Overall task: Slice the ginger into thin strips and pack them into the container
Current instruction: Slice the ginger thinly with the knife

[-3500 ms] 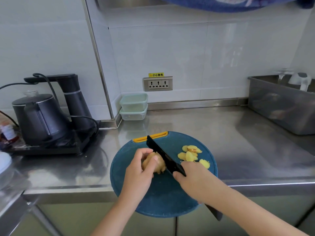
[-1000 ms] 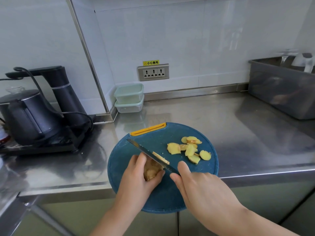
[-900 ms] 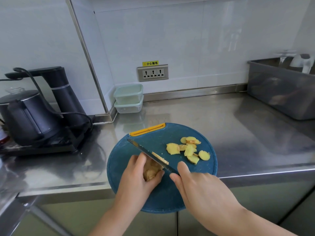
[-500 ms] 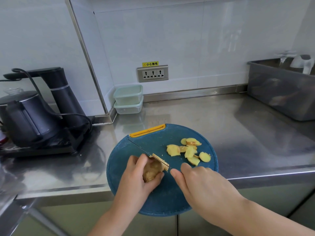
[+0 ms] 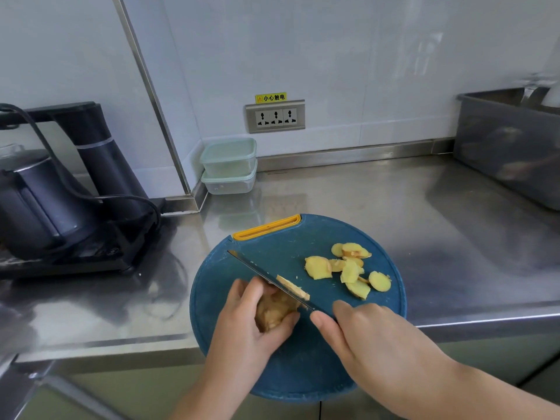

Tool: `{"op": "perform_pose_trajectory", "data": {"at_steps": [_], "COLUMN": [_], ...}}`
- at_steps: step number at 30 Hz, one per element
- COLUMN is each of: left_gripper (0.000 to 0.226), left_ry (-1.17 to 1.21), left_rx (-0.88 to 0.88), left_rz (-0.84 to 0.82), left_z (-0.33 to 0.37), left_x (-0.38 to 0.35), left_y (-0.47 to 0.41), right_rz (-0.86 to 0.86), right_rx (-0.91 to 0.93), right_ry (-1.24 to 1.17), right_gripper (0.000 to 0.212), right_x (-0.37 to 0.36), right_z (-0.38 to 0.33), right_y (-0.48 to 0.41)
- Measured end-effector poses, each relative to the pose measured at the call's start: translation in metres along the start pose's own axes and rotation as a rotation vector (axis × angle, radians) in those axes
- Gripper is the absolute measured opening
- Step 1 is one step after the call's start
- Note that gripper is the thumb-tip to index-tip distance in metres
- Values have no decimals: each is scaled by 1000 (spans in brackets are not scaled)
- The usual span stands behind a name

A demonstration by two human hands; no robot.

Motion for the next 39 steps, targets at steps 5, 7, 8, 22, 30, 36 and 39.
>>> {"op": "perform_pose_trajectory", "data": {"at_steps": [5, 7, 8, 22, 30, 36, 39], "left_gripper": [36, 34, 34, 41, 36, 37, 37], "left_ry": [9, 13, 18, 129, 73, 23, 24], "left_rx": [4, 5, 1, 74, 80, 46, 43], "left_rz": [-3, -1, 2, 2, -5, -5, -9], "left_z": [-3, -4, -4, -12, -11, -8, -9], "left_x": [0, -1, -1, -3, -3, -3, -4], "left_y": [-1, -1, -2, -5, -5, -5, -5], "right_rz": [-2, -17, -20, 19, -61, -81, -80], "right_rx": [7, -10, -15, 63, -106, -129, -97], "right_ry": [-40, -76, -89, -89, -262, -234, -236], "right_gripper": [65, 57, 55, 54, 59, 61, 57], "right_x": [2, 5, 6, 14, 12, 6, 6], "right_z": [0, 0, 0, -14, 18, 20, 8], "right_y": [-5, -5, -6, -31, 6, 1, -11]}}
Point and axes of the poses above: each hand's wrist, its own y-axis away from the middle knuckle, its own x-axis out of the back of the hand, z = x × y, the point moved 8 cm from there along -y, towards the middle knuckle, and after that the axes turned 12 degrees about -y, right-handed, at the moved point
